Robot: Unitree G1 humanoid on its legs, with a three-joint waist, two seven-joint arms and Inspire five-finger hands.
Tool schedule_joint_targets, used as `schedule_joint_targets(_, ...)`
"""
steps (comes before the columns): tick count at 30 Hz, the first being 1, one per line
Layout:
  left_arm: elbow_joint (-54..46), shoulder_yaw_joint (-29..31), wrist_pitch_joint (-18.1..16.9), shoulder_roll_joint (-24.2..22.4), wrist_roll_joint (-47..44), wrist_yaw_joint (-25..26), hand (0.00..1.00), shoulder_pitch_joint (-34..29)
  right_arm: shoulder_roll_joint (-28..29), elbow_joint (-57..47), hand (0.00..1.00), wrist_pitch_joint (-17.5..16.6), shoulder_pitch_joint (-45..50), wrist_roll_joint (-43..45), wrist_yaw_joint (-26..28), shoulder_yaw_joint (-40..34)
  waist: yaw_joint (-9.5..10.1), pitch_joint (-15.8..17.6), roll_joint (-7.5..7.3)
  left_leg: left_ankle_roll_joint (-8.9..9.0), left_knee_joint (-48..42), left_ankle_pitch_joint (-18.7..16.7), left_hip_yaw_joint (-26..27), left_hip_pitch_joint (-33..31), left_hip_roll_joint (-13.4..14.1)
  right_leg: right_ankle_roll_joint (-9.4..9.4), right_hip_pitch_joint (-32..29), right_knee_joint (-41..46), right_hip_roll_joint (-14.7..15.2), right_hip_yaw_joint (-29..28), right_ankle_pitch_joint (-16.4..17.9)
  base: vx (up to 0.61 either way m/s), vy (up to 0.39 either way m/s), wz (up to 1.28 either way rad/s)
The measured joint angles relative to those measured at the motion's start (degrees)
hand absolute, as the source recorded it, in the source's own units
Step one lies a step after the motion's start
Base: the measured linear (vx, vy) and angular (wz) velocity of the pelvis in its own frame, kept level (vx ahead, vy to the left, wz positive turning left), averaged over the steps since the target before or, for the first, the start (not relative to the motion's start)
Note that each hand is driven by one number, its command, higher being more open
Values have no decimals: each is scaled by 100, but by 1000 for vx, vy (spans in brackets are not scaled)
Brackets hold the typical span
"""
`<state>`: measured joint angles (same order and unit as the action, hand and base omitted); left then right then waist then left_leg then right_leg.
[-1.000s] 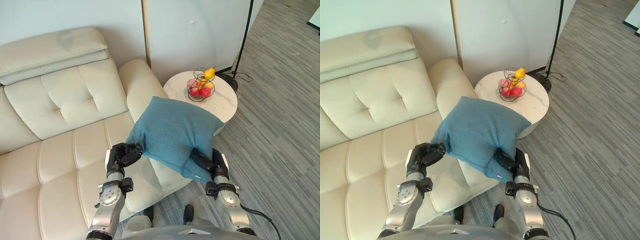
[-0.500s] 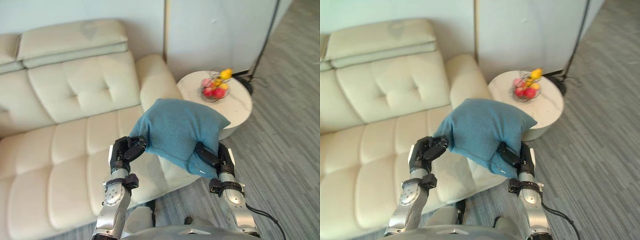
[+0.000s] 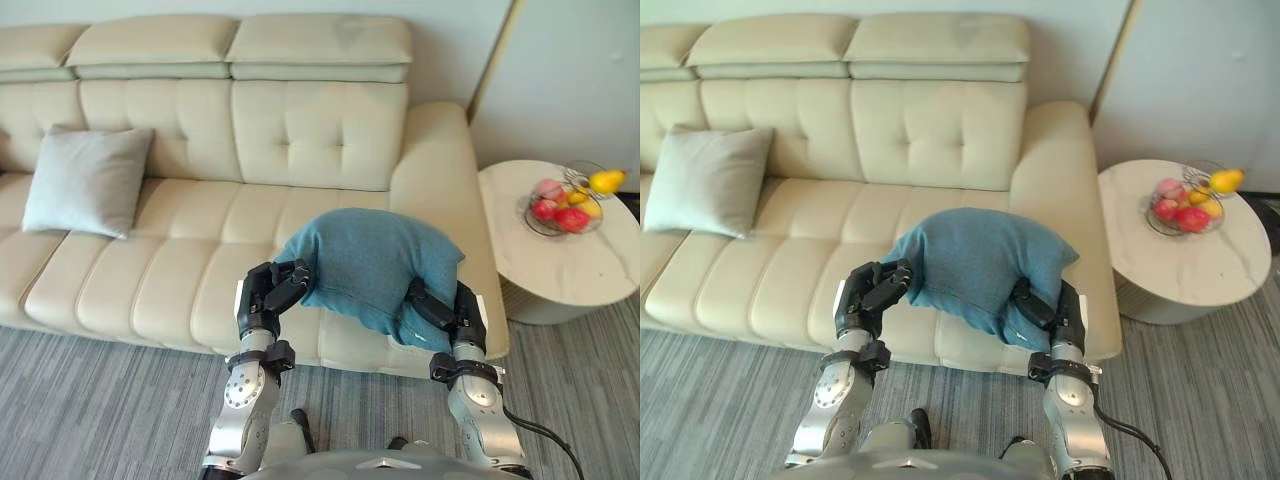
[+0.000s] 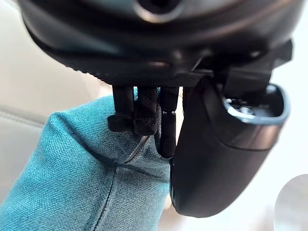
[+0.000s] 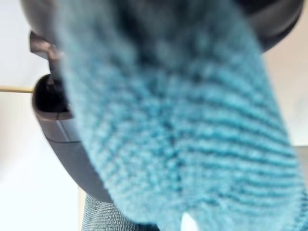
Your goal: Pick up cushions and gather them together orderly.
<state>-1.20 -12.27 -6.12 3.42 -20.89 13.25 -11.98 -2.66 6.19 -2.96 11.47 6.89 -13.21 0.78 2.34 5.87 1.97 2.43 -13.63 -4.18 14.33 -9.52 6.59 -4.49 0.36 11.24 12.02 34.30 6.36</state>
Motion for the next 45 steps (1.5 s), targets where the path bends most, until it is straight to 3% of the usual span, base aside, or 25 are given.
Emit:
schedule_joint_targets(1,105,-33,-4,57,0,2,0,-3,55,56,0,-1,0,0,0,-33,-12,-30,-46,-76,253,120,-100,160,-219,-116,189,-145,126,136,-88,5,211,54)
schedule_joint_targets(3,176,-37,-4,63,0,3,0,-31,104,160,0,-2,-12,-1,14,-77,-6,-67,-63,-164,426,181,-227,298,-434,-174,373,-191,264,285,-143,-1,175,57)
schedule_joint_targets(5,176,-39,-7,68,2,2,0,-45,150,315,0,-1,-71,0,16,-83,-6,-89,-62,-228,462,211,-370,312,-613,-164,389,51,481,365,-140,1,257,55)
schedule_joint_targets(7,181,-61,-7,80,10,2,0,-80,157,527,0,15,-95,2,16,-78,6,-82,-66,-404,479,151,-460,422,-749,-91,217,935,849,262,-123,24,200,38)
schedule_joint_targets(8,186,-61,-7,99,10,2,0,-96,164,578,0,20,-100,2,22,-62,10,-74,-76,-444,495,106,-479,473,-764,57,120,1250,947,163,-136,21,202,12)
schedule_joint_targets(9,191,-60,-6,149,11,2,0,-130,180,669,0,29,-115,2,39,-32,5,-56,-93,-514,520,38,-534,583,-786,343,-95,1829,1091,-54,-221,15,159,5)
schedule_joint_targets(10,195,-46,-6,223,11,3,0,-163,168,786,0,32,-133,2,60,20,-16,-35,-107,-615,551,-15,-569,693,-765,457,-431,2376,1086,-563,-126,27,185,7)
schedule_joint_targets(12,195,-21,-6,279,11,24,0,-209,219,864,0,35,-134,4,113,62,-74,-35,-120,-633,603,-28,-620,757,-707,253,-763,2543,691,-1090,246,24,56,10)
schedule_joint_targets(15,246,-19,-6,331,13,32,0,-237,179,875,0,36,-139,6,178,114,-100,-2,-142,-556,977,43,-580,1034,-738,291,-1100,1770,-32,-1318,423,70,14,-2)
schedule_joint_targets(17,265,-22,-5,332,20,30,0,-234,102,873,0,37,-139,5,180,120,-223,-39,-211,-460,1062,63,-669,1076,-852,378,-1222,655,-523,-1700,195,171,-47,30)
schedule_joint_targets(18,278,-28,-5,330,21,27,0,-227,98,872,0,36,-139,6,181,120,-291,-42,-267,-428,1013,34,-735,1069,-934,556,-1214,443,-541,-1857,-150,214,-97,54)
schedule_joint_targets(19,392,-47,1,233,24,9,0,-216,6,888,0,48,-134,10,181,111,-355,-69,-201,-419,869,-81,-835,1063,-924,590,-1104,307,-586,-1880,-489,247,-111,35)
schedule_joint_targets(20,421,-50,5,172,21,6,0,-239,-51,877,0,53,-138,9,181,110,-343,-121,-91,-300,698,-213,-840,979,-812,598,-982,75,-722,-1861,-519,251,-116,17)
schedule_joint_targets(23,432,-48,3,158,22,-3,0,-210,-48,870,0,64,-138,10,180,116,-329,-127,-21,-64,91,-532,-808,818,-575,659,-611,-369,-939,-1722,-580,238,-134,11)
schedule_joint_targets(24,476,-48,3,133,20,-8,0,-232,-51,814,0,97,-105,8,178,116,-310,-83,2,77,-792,-774,-613,645,-384,663,-217,-635,-1068,-1688,-579,192,-100,8)
schedule_joint_targets(25,491,-46,4,109,17,-8,0,-238,-54,720,0,113,-60,6,176,117,-282,-52,17,127,-1287,-822,-481,521,-280,667,-54,-733,-1104,-1694,-576,178,-44,-7)
schedule_joint_targets(26,489,-25,-7,45,16,-13,0,-271,-60,437,0,119,51,0,175,138,-220,-11,65,81,-2356,-860,-150,175,-15,699,199,-880,-1158,-1751,-554,181,8,-29)
schedule_joint_targets(27,488,-20,-15,24,15,-13,0,-311,-54,276,0,118,75,-3,175,175,-172,-8,109,-10,-2826,-985,70,-17,245,754,287,-912,-1192,-1867,-513,183,25,-43)
schedule_joint_targets(30,486,-4,-14,-19,14,-14,0,-330,-49,44,0,115,43,-6,173,196,33,-14,126,-55,-2451,-1183,-6,-273,566,754,285,-906,-1126,-2271,-483,169,108,-67)
schedule_joint_targets(32,486,-3,-14,-50,15,-26,0,-331,-50,42,0,113,37,-6,141,189,22,-10,124,-51,-1468,-1053,-282,-211,536,628,282,-835,-1057,-2401,-416,156,201,-42)
schedule_joint_targets(33,486,-5,-14,-83,16,-42,0,-331,-59,42,0,113,39,-8,122,176,5,-28,210,-22,-681,-538,-492,-53,549,493,272,-782,-1088,-2462,-349,162,269,-34)
schedule_joint_targets(34,496,9,3,-59,15,-45,0,-325,-11,159,0,124,2,-11,118,155,-24,-14,170,327,-368,-43,-610,108,495,363,297,-764,-1059,-2582,-291,158,257,-34)
schedule_joint_targets(37,484,11,-4,16,16,-45,0,-310,73,241,0,130,0,-13,114,154,-66,-18,-35,281,-72,-7,-552,318,163,241,315,-771,-740,-2645,-243,138,207,-10)
schedule_joint_targets(40,483,11,-2,74,17,-41,0,-393,123,444,0,151,0,-19,122,178,-67,-18,-17,240,238,10,-528,774,-23,203,613,-862,-588,-2702,-260,120,127,-11)
schedule_joint_targets(45,468,-44,-4,171,25,39,0,-324,87,495,0,152,-93,-110,41,265,-69,-45,22,208,991,304,-420,1126,-72,182,649,-1057,-611,-2828,-277,29,2,-10)
